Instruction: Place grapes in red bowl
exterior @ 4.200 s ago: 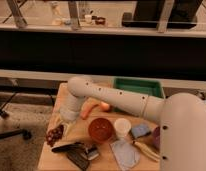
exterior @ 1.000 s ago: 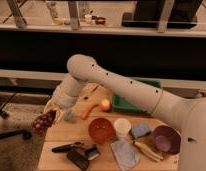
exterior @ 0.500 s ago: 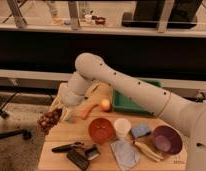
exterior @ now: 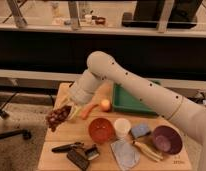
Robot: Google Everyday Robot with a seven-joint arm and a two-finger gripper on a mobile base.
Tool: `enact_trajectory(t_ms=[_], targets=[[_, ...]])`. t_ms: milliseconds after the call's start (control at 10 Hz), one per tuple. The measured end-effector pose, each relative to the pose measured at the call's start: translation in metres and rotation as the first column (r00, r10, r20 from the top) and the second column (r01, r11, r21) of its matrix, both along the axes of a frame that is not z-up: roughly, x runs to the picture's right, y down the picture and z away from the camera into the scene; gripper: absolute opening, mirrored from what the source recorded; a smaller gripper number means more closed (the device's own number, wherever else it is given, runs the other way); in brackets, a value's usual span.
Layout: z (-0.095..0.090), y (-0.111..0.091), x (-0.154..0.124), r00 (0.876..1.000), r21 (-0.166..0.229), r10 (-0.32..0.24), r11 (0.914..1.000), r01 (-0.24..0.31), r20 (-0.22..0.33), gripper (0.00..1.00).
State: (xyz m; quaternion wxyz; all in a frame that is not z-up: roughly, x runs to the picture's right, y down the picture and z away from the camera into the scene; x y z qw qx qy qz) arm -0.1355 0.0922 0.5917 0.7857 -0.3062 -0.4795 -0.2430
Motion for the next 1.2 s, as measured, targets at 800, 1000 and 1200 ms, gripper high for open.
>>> enact_trajectory(t_ms=[800, 1000, 1200], targets=[[0.007, -0.017, 0.059, 0.995, 0.010, 0.087, 0.9962, -0.087, -0.046, 0.00], [0.011, -0.020, 0.074, 0.993, 0.010, 0.106, 0.9943, -0.106, -0.059, 0.00], [0.014, -0.021, 0.086, 0.990, 0.011, 0.122, 0.9926, -0.121, -0.072, 0.00]])
